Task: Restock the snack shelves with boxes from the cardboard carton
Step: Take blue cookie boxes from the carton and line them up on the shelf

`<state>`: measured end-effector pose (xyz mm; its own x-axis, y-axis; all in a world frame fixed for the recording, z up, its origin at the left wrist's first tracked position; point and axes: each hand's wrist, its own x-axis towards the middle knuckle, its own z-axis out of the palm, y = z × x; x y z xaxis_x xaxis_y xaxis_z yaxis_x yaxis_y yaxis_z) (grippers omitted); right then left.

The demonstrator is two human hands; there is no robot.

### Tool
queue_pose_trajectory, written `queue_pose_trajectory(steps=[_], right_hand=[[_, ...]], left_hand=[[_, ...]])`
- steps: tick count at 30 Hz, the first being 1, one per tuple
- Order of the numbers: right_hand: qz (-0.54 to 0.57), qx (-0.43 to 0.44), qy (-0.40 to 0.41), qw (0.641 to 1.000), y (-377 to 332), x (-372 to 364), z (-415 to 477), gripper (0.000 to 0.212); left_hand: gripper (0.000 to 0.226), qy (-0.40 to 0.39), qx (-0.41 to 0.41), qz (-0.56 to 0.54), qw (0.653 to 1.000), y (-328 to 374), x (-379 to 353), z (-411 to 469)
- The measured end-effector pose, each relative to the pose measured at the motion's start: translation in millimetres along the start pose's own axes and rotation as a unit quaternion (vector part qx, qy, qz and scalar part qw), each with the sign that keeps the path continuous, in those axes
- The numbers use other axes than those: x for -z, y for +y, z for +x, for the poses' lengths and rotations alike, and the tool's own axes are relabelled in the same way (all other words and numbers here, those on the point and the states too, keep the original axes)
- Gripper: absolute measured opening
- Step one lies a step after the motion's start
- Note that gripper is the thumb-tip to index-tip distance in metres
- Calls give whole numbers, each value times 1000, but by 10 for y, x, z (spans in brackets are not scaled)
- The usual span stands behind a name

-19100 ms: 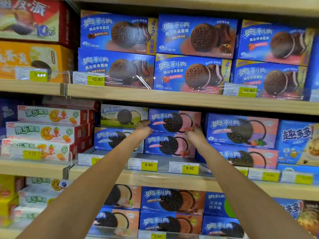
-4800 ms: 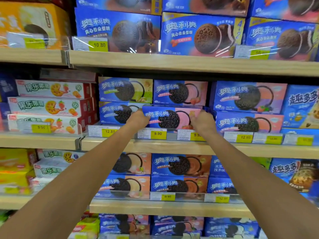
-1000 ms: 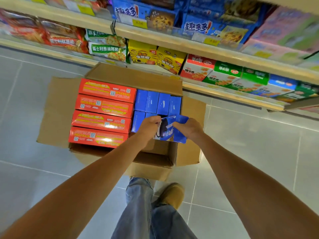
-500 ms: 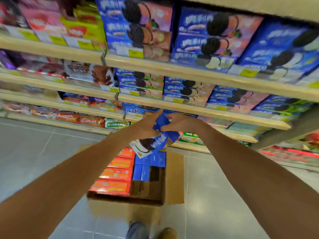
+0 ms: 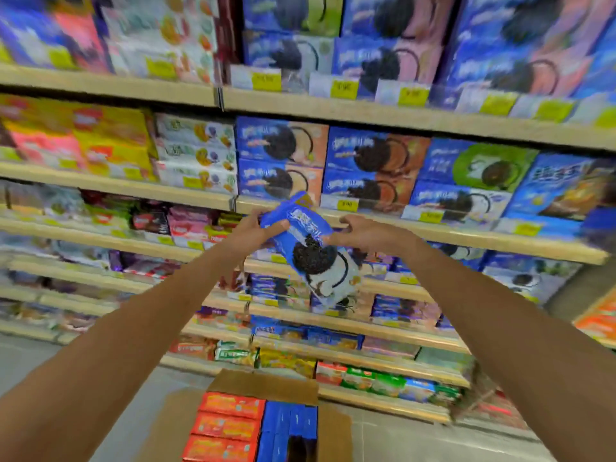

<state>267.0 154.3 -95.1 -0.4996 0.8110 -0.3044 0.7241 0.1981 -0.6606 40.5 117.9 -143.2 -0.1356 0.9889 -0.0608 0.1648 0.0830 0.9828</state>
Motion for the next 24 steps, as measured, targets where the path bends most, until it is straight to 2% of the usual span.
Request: queue_pose_trajectory(steps=[3, 6, 10, 13, 15, 17, 19, 21, 24], right_hand=[[-30, 14, 46, 998, -176, 372, -198, 87], [-51, 22, 134, 989, -399, 690, -358, 86], [28, 66, 225, 972, -626, 1033, -501, 84], [99, 84, 252, 959, -748, 1213, -521, 89], [134, 83, 266, 951, -837, 1326, -498, 83], [119, 81, 303, 942, -927, 1450, -445, 74], [123, 101, 350, 923, -1039, 1568, -379, 57], [144, 109, 385, 905, -1150, 1659, -254, 40], [193, 121, 415, 881, -1298, 1764, -17, 38]], left_hand=[[16, 55, -6, -94, 994, 394, 32, -55], [28, 51, -7, -194, 980, 742, 59, -19], [25, 33, -40, -291, 955, 1241, 66, 38], [22, 16, -58, -340, 939, 1536, 59, 141], [19, 12, -72, -349, 934, 1729, 67, 248], [19, 5, -95, -344, 934, 1935, 82, 326], [20, -1, -123, -337, 933, 2092, 125, 449], [29, 5, -161, -313, 936, 2218, 181, 569], [44, 43, -215, -255, 942, 2342, 298, 754]])
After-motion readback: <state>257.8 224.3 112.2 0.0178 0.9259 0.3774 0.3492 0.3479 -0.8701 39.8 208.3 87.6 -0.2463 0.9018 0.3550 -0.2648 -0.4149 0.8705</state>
